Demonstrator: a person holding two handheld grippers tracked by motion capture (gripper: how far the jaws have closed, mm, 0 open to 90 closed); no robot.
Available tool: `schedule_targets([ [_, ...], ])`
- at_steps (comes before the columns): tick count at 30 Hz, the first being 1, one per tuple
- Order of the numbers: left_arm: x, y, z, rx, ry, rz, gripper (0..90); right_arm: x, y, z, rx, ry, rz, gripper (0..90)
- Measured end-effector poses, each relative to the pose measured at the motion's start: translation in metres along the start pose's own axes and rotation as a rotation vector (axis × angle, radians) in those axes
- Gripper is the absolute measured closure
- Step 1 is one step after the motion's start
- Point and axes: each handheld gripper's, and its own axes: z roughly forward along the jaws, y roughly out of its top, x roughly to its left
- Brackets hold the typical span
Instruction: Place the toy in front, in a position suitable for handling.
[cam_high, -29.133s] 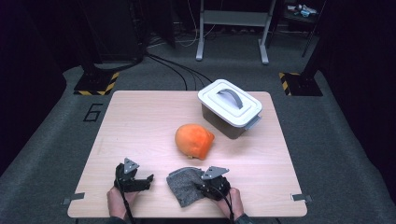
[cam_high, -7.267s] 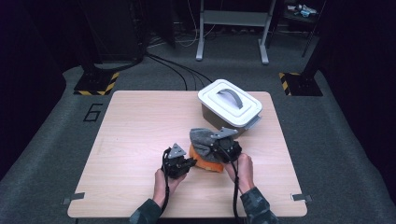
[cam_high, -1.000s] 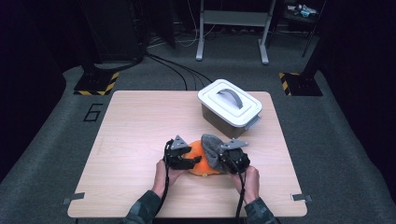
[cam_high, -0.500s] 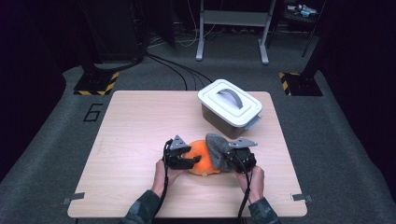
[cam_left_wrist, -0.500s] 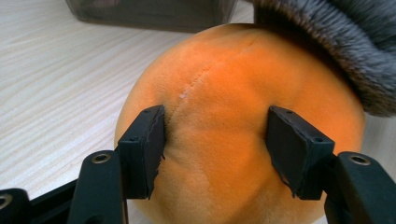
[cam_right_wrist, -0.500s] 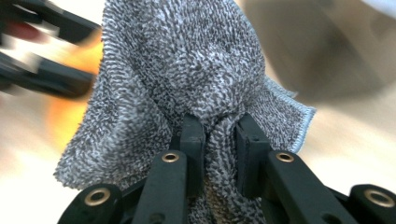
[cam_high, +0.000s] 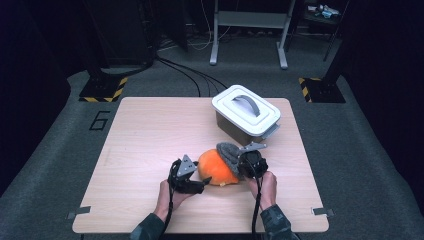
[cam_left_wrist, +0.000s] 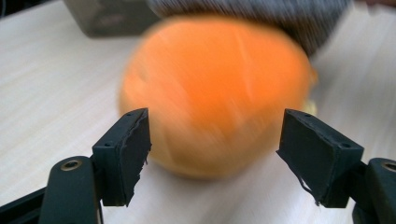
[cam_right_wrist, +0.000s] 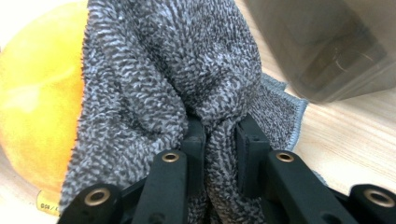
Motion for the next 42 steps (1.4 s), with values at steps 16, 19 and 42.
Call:
schedule_targets([
  [16, 0.003, 0.009, 0.017, 0.037, 0.008, -0.074, 68.9, -0.002, -0.003, -0.017, -0.056, -0.046, -0.021, 76.2],
  [19, 0.01, 0.016, 0.008, 0.035, -0.069, -0.153, 70.5, 0.006, 0.005, -0.04, -0.116, -0.052, -0.062, 76.2],
  [42, 0.016, 0.014, 0.015, -0.047, -0.069, -0.209, 69.9, 0.018, 0.039, -0.002, -0.037, -0.016, -0.114, 76.8],
])
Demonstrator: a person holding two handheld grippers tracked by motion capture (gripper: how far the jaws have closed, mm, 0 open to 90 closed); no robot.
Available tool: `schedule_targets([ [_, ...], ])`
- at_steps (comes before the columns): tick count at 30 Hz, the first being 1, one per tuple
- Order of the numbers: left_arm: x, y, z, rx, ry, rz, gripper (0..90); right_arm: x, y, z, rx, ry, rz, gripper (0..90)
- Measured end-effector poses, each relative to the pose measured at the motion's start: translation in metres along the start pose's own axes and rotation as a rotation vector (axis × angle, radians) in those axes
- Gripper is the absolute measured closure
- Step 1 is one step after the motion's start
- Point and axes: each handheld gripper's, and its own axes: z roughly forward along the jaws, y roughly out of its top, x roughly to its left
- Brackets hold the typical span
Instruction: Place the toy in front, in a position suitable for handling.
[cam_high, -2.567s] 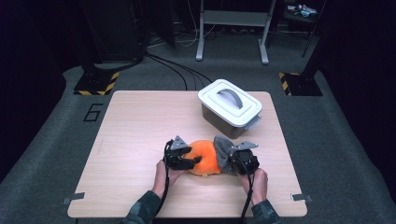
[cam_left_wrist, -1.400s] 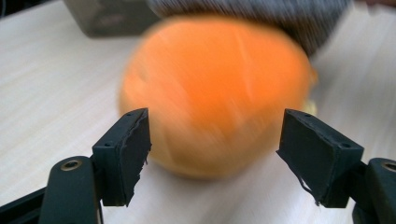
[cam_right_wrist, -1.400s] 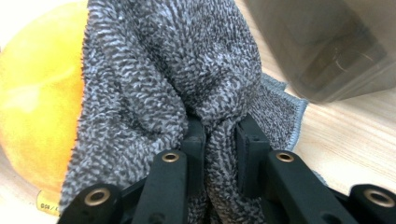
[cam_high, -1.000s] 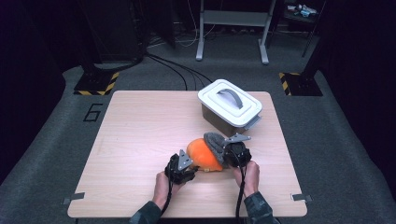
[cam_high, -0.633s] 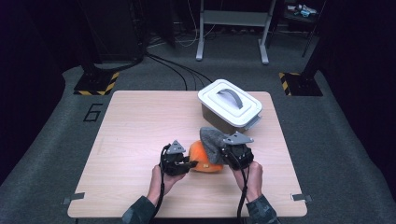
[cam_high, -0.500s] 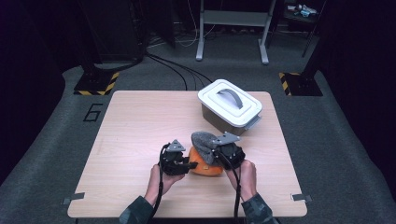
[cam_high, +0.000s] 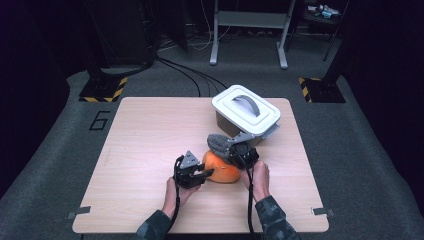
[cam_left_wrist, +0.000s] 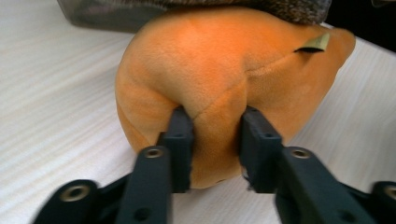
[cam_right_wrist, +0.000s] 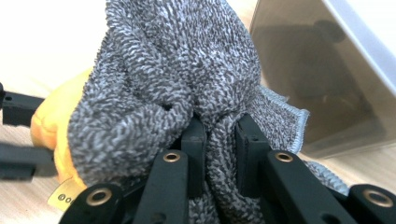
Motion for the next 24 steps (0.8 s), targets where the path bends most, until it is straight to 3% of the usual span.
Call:
schedule_targets([
  [3, 0.0, 0.008, -0.006, 0.021, 0.005, -0.03, 73.5, -0.001, 0.006, -0.014, -0.023, -0.002, 0.005, 76.8],
  [6, -0.004, 0.019, -0.015, 0.032, 0.007, -0.055, 74.1, 0.002, 0.013, -0.043, -0.089, 0.007, -0.022, 76.8],
  [8, -0.007, 0.024, -0.017, 0.054, 0.009, -0.058, 74.0, 0.013, 0.017, -0.06, -0.112, 0.019, -0.052, 76.8],
  [9, -0.01, 0.025, -0.018, 0.06, 0.013, -0.071, 74.0, 0.018, 0.018, -0.062, -0.099, 0.028, -0.063, 76.8],
  [10, -0.01, 0.026, -0.018, 0.064, 0.021, -0.07, 73.9, 0.024, 0.018, -0.061, -0.07, 0.033, -0.087, 76.7],
  [11, -0.01, 0.026, -0.018, 0.068, 0.022, -0.077, 73.7, 0.035, 0.015, -0.048, -0.009, 0.031, -0.137, 76.7],
  [13, -0.007, 0.024, -0.017, 0.076, 0.023, -0.09, 73.7, 0.036, 0.011, -0.039, 0.014, 0.016, -0.162, 76.9],
  [16, -0.002, 0.02, -0.016, 0.065, 0.008, -0.1, 73.9, 0.027, 0.003, -0.028, 0.018, 0.014, -0.133, 77.0],
  [21, 0.001, 0.018, -0.016, 0.056, 0.011, -0.09, 72.9, 0.001, -0.006, -0.032, 0.055, -0.021, -0.066, 76.8],
  [22, 0.001, 0.017, -0.015, 0.042, 0.003, -0.089, 72.9, 0.001, -0.006, -0.032, 0.055, -0.021, -0.066, 76.8],
  [24, 0.001, 0.016, -0.015, 0.024, -0.017, -0.062, 64.0, -0.003, -0.011, -0.027, 0.056, -0.014, -0.048, 76.9],
])
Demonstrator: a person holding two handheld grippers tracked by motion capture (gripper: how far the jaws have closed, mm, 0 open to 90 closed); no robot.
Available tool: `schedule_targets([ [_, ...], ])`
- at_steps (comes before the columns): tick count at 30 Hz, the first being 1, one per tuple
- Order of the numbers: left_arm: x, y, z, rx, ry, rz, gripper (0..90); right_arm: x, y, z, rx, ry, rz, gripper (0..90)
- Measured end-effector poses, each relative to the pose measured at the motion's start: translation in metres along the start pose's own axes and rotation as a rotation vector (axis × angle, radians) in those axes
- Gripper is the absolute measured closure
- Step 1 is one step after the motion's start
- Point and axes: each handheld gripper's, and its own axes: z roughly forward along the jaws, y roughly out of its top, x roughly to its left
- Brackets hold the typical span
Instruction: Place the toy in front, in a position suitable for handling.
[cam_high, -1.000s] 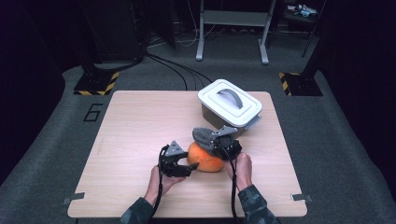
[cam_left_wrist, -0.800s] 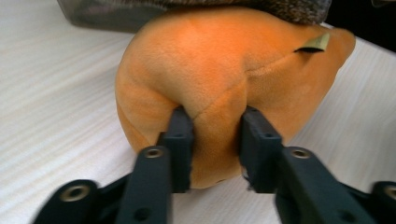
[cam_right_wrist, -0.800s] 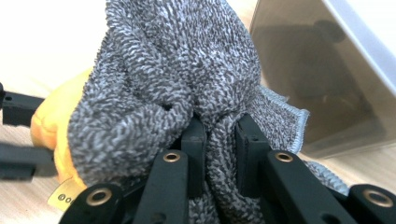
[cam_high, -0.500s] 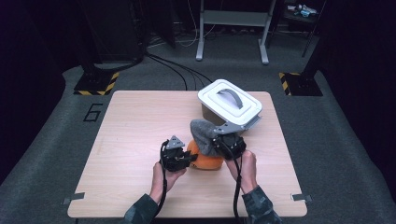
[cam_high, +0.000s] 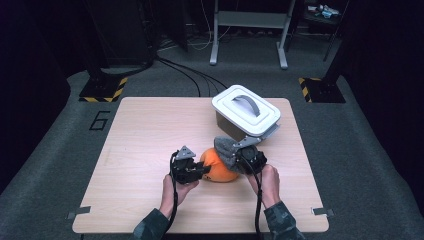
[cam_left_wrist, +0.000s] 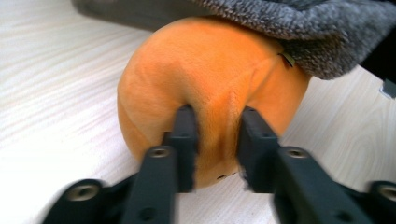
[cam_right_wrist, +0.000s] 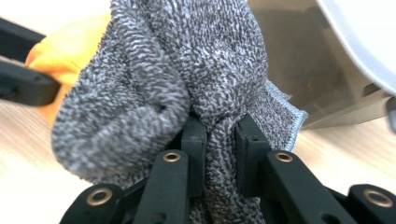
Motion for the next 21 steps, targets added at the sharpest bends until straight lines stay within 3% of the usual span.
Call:
schedule_targets([
  [1, 0.001, -0.002, -0.001, -0.024, -0.005, 0.031, 56.8, 0.0, -0.001, 0.002, 0.007, -0.001, -0.002, 77.0],
  [2, 0.002, -0.004, -0.001, -0.019, 0.024, 0.051, 52.7, -0.001, -0.002, 0.004, 0.005, -0.022, -0.007, 77.1],
  [3, 0.005, -0.005, 0.0, -0.017, 0.035, 0.055, 44.5, -0.002, -0.003, 0.006, 0.0, -0.016, 0.005, 77.1],
  [4, 0.009, -0.01, 0.002, -0.012, 0.018, 0.044, 39.6, -0.003, -0.003, 0.007, -0.007, -0.006, 0.03, 77.2],
  [5, 0.012, -0.012, 0.004, -0.003, 0.035, 0.06, 40.9, -0.004, -0.004, 0.008, -0.005, -0.01, 0.022, 77.2],
  [7, 0.014, -0.017, 0.01, -0.025, 0.01, 0.071, 44.8, -0.004, -0.006, 0.012, -0.026, 0.002, 0.038, 77.4],
  [10, 0.014, -0.015, 0.014, -0.048, 0.017, 0.074, 62.3, -0.004, -0.006, 0.019, -0.03, -0.006, 0.057, 77.9],
  [13, 0.017, -0.012, 0.013, -0.052, 0.003, 0.012, 74.2, -0.009, -0.005, 0.019, -0.056, 0.003, 0.066, 78.1],
  [14, 0.016, -0.01, 0.01, -0.048, 0.0, -0.022, 76.2, -0.01, -0.003, 0.016, -0.059, -0.001, 0.064, 78.2],
  [16, 0.013, -0.006, 0.004, -0.04, -0.001, -0.047, 78.5, -0.008, 0.002, 0.001, -0.099, 0.003, 0.055, 78.4],
  [17, 0.012, -0.004, 0.002, -0.033, -0.006, -0.053, 80.9, 0.0, 0.009, -0.016, -0.145, 0.024, 0.028, 78.4],
  [19, 0.009, 0.0, -0.003, -0.018, -0.021, -0.081, 81.3, 0.005, 0.013, -0.024, -0.162, 0.039, 0.002, 78.4],
  [21, 0.008, 0.003, -0.006, -0.012, -0.019, -0.076, 81.5, 0.02, 0.018, -0.031, -0.173, 0.051, -0.035, 78.3],
])
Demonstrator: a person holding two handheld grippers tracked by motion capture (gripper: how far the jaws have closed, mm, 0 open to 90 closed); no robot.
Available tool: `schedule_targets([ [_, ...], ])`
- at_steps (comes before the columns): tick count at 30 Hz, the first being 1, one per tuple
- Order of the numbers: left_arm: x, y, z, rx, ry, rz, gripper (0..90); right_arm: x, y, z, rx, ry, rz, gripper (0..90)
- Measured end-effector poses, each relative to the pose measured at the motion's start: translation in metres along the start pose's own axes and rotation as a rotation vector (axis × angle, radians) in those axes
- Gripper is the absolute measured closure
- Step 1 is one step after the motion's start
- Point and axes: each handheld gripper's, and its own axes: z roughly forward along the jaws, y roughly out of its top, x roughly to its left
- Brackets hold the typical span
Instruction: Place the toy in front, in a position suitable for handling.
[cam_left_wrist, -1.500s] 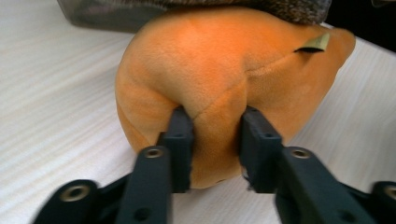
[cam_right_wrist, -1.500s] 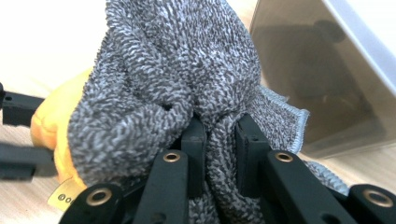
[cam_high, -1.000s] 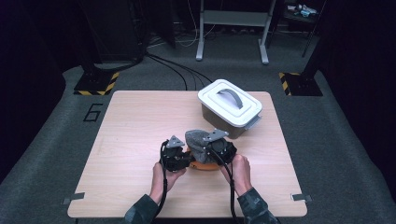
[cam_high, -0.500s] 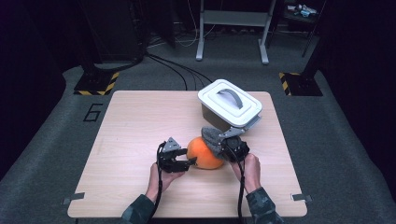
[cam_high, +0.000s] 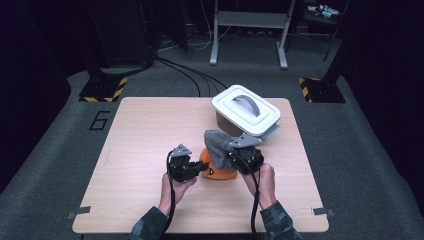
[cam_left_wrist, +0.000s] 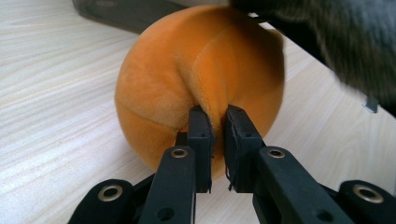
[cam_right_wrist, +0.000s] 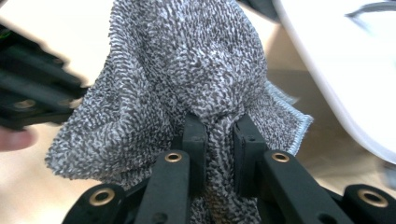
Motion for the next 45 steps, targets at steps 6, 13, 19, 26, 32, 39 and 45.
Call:
schedule_targets([
  [6, 0.01, -0.007, 0.005, -0.001, 0.001, -0.016, 86.1, 0.0, -0.022, 0.044, 0.12, -0.037, -0.002, 78.6],
  [13, 0.007, -0.005, 0.008, 0.007, 0.022, 0.044, 75.0, -0.016, -0.031, 0.041, 0.118, -0.032, 0.041, 78.6],
  [19, 0.012, -0.001, 0.012, 0.025, -0.006, 0.084, 34.9, -0.018, -0.035, 0.045, 0.109, -0.015, 0.079, 78.7],
  [26, 0.022, -0.003, 0.027, 0.04, -0.03, 0.098, 63.8, -0.017, -0.036, 0.049, 0.098, -0.013, 0.065, 78.7],
  [32, 0.021, -0.001, 0.019, 0.042, -0.047, 0.008, 71.8, -0.006, -0.017, 0.03, 0.049, -0.033, 0.036, 78.6],
  [39, 0.017, -0.008, 0.005, 0.06, -0.063, -0.057, 73.3, 0.015, -0.012, 0.044, 0.113, -0.02, -0.059, 78.8],
  [45, 0.023, -0.008, 0.009, 0.049, -0.064, -0.071, 73.5, -0.009, -0.03, 0.046, 0.148, -0.088, 0.013, 78.8],
])
